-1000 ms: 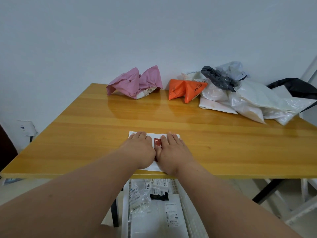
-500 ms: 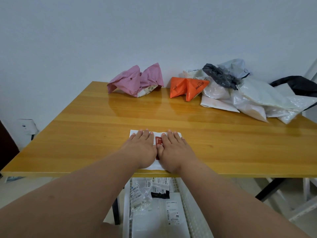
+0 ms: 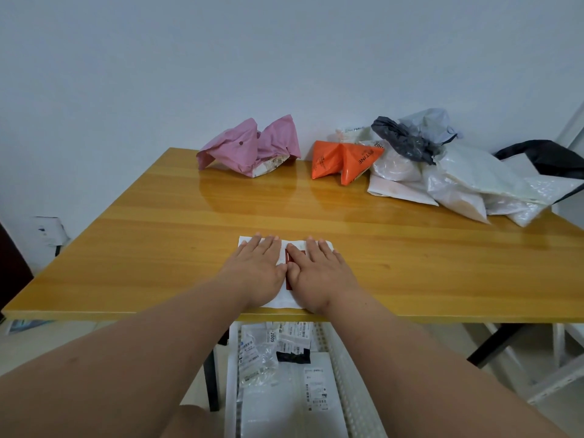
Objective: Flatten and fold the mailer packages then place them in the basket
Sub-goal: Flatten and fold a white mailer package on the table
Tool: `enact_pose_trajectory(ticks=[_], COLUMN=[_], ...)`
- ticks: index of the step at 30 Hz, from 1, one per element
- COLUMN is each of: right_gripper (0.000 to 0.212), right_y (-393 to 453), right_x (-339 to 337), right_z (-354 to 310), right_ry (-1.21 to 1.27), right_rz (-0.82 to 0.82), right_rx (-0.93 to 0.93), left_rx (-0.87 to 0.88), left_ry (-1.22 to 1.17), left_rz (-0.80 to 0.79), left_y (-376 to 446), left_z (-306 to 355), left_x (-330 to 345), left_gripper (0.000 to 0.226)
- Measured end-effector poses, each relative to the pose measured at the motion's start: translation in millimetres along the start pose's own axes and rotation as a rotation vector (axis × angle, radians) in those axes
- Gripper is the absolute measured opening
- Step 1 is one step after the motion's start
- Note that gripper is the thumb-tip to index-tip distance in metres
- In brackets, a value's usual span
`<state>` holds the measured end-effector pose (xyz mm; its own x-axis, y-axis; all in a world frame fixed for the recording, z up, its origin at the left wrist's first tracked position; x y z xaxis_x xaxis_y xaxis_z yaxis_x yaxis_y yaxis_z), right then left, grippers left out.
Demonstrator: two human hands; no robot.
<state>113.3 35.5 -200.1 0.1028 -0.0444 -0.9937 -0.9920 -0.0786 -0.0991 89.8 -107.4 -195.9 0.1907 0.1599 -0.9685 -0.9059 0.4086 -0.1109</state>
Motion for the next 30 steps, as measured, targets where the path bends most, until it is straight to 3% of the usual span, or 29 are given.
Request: enact_pose_trajectory(ticks=[3,8,14,26,30], right_gripper=[0.055,0.052,0.057,0.056,0.057], right_y=[-1,-12,-19,-15,-13], right_x=[-2,-7,-3,-5,-7], right_z=[0,-5,-3,-5,-7], right_ry=[0.002,-0.101,-0.036,0.062,0.104], right_rz=[0.007,0.188,-0.008,-0.012,-0.024], right_rx=[-0.014,-0.181,-0.174,-0.15,-0.108], left_rx=[-0.053,-0.065,-0.04,0.002,0.023], left_ry=[0.051,0.065,0.027,0.05,0.201], left_rz=[0.021,0.003,-0.045,-0.035,0.037], left_y=[-8,-14,-14,-8,-13], left_z=[4,7,7,1,0], left_x=[1,1,-1,3,-3], left_gripper=[0.063,0.062,0.06,0.057,0.055])
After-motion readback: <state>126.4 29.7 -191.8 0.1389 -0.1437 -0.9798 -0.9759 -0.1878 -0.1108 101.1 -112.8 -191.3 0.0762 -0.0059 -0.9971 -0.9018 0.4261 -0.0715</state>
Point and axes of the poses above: each hand's wrist, its own y-axis towards the middle knuckle, its own x-axis out of the palm, z = x × y, the point moved 1 cm from there along y, towards the middle knuckle, and after that the axes turned 4 degrees about -y, right-handed, at the moved point
